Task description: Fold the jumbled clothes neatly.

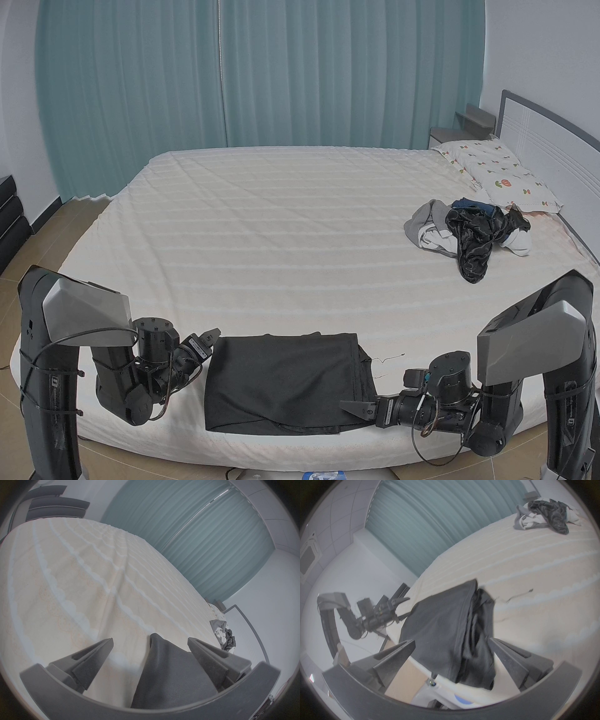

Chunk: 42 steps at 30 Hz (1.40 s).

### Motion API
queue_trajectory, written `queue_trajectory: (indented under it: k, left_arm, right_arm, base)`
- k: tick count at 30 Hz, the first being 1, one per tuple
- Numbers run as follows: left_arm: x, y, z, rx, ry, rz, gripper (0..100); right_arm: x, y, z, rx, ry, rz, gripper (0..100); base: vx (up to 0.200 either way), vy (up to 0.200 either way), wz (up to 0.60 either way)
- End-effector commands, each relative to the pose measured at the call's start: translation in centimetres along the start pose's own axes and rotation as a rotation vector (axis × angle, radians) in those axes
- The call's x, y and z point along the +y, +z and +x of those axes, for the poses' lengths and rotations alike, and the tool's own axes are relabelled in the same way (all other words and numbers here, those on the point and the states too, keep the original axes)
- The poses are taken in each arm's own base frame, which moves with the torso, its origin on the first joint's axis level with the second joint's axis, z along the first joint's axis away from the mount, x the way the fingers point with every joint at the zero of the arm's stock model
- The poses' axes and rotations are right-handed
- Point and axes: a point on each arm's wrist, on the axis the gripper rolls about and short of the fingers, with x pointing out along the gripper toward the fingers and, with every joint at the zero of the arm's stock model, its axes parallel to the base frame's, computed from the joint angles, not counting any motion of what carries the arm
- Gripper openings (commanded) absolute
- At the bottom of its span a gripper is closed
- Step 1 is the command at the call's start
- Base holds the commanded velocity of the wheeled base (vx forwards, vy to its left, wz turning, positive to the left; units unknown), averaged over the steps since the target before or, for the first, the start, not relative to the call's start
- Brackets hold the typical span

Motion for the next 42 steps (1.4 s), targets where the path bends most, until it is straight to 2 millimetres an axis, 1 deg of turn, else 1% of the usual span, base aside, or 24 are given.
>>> queue_trajectory:
  k: [1, 5, 8, 9, 18, 25, 35, 36, 41, 42]
  left_arm:
    - [0.1, 0.2, -0.1, -0.005, 0.003, -0.003, 100]
    - [0.1, 0.2, 0.0, -0.006, 0.002, -0.003, 100]
    - [0.1, 0.3, 0.0, -0.008, 0.002, -0.004, 100]
    - [0.1, 0.2, 0.0, -0.007, 0.003, -0.004, 100]
    - [0.1, 0.2, 0.0, -0.005, 0.003, -0.004, 100]
    - [0.1, 0.2, 0.0, -0.006, 0.004, -0.002, 100]
    - [0.1, 0.2, 0.0, -0.004, 0.004, 0.000, 100]
    - [0.1, 0.2, -0.1, -0.005, 0.003, 0.000, 100]
    - [0.1, 0.2, -0.1, -0.005, 0.003, 0.002, 100]
    - [0.1, 0.2, 0.0, -0.004, 0.004, 0.002, 100]
  right_arm:
    - [-0.2, -0.5, 1.0, 0.019, 0.002, -0.004, 100]
    - [-0.4, -0.7, 1.9, 0.026, -0.007, -0.004, 100]
    - [-0.4, -0.7, 1.9, 0.031, -0.008, -0.011, 100]
    - [-0.5, -0.7, 1.9, 0.029, -0.010, -0.012, 0]
    - [-0.6, -0.8, 1.4, 0.005, -0.060, -0.028, 0]
    - [-0.8, -1.2, 0.6, 0.020, -0.085, -0.022, 0]
    - [-1.0, -1.3, 0.4, 0.008, -0.118, -0.025, 0]
    - [-1.0, -1.3, 0.5, 0.011, -0.119, -0.025, 100]
    - [-0.9, -1.2, 0.4, 0.000, -0.114, -0.027, 100]
    - [-0.5, -0.5, -0.1, -0.030, -0.101, -0.030, 100]
  base:
    - [0.000, 0.000, 0.00]
    - [0.000, 0.000, 0.00]
    - [0.000, 0.000, 0.00]
    - [0.000, 0.000, 0.00]
    - [0.000, 0.000, 0.00]
    - [0.000, 0.000, 0.00]
    - [0.000, 0.000, 0.00]
    - [0.000, 0.000, 0.00]
    - [0.000, 0.000, 0.00]
    - [0.000, 0.000, 0.00]
